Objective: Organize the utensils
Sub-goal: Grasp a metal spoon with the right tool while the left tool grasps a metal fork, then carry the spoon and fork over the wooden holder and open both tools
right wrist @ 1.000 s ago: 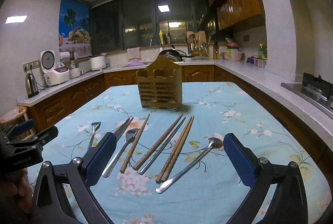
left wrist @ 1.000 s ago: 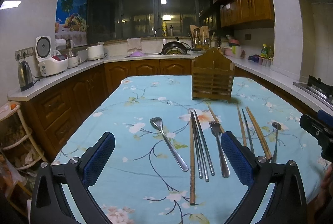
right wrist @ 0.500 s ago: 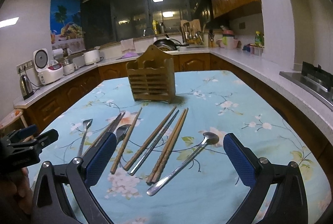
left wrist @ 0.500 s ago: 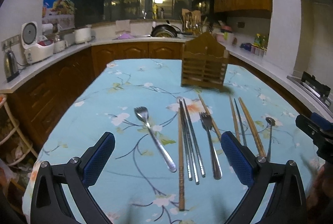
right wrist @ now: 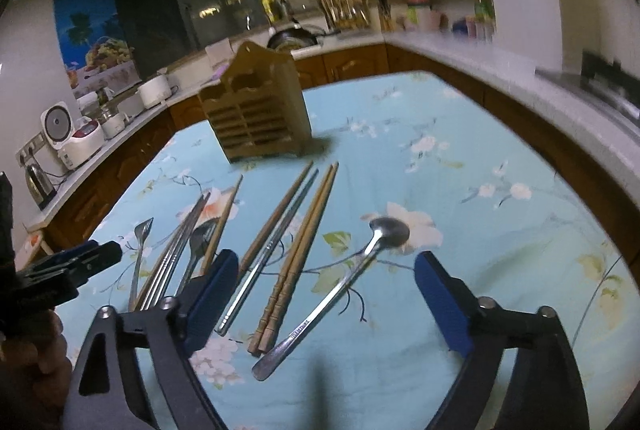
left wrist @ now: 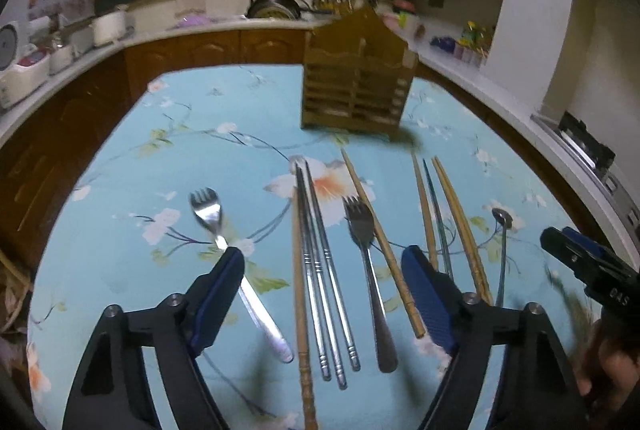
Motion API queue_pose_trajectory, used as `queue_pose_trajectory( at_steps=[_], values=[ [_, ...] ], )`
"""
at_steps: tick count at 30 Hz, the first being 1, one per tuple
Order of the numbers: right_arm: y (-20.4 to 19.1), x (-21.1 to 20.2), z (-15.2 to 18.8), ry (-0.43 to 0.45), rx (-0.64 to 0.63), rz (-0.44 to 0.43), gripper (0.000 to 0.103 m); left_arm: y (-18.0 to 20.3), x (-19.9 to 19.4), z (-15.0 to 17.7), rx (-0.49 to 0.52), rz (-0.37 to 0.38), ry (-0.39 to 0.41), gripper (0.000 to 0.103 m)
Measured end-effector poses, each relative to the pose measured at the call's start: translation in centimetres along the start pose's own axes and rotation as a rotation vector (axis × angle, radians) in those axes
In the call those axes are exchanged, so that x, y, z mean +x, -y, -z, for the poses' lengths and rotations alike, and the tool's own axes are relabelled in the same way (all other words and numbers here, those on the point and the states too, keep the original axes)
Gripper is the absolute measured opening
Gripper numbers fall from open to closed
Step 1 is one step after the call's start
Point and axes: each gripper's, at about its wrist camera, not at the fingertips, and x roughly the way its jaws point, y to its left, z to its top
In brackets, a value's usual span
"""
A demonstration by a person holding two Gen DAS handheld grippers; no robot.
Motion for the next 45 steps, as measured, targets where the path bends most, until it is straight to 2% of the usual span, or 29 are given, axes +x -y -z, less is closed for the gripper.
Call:
queue_pose_trajectory(
  at_steps=[2, 7, 10, 16, 21, 23, 25, 28, 32, 45],
  values=[
    [0.6, 0.8, -0.1, -0.039, 0.027, -0.003, 0.076, -0.3, 0.5, -0.6, 0.002, 0.021, -0.034, 0.068],
    [1.9, 3.0, -0.2, -0.121, 0.091, -0.014, 0.060, -1.1, 2.2, -2.6, 0.003, 0.065, -0.110, 0.061],
    [2.8, 4.0, -0.5, -0.157, 0.127, -0.019, 0.056, -0.8, 3.2, -3.8, 0.019, 0.083, -0.145, 0.059],
    [3.9, 5.7, -1.3, -0.210, 0.181, -0.041, 0.046, -0.3, 5.7, -5.0, 0.049, 0.073, -0.203, 0.053],
    [4.4, 6.6, -1.6, -0.231, 0.192, -0.051, 0.037, -0.5, 7.2, -5.3, 0.041, 0.079, -0.262, 0.041],
    [4.7, 7.0, -1.8, -0.239, 0.214, -0.067, 0.031, -0.8, 7.5, -5.3, 0.030, 0.092, -0.289, 0.032],
    [5.1, 7.5, -2.1, -0.246, 0.232, -0.078, 0.014, -0.3, 8.8, -5.5, 0.023, 0.103, -0.304, 0.027],
    [5.5, 7.9, -2.1, -0.251, 0.257, -0.101, 0.007, 0.0, 9.9, -6.1, 0.026, 0.118, -0.299, 0.020],
    [5.2, 7.2, -2.2, -0.226, 0.250, -0.133, 0.004, -0.1, 10.1, -6.0, 0.037, 0.132, -0.282, 0.019],
    [1.5, 3.2, -5.6, -0.105, 0.171, -0.213, 0.002, -2.8, 2.5, -7.1, -0.044, 0.213, -0.089, 0.017]
  ],
)
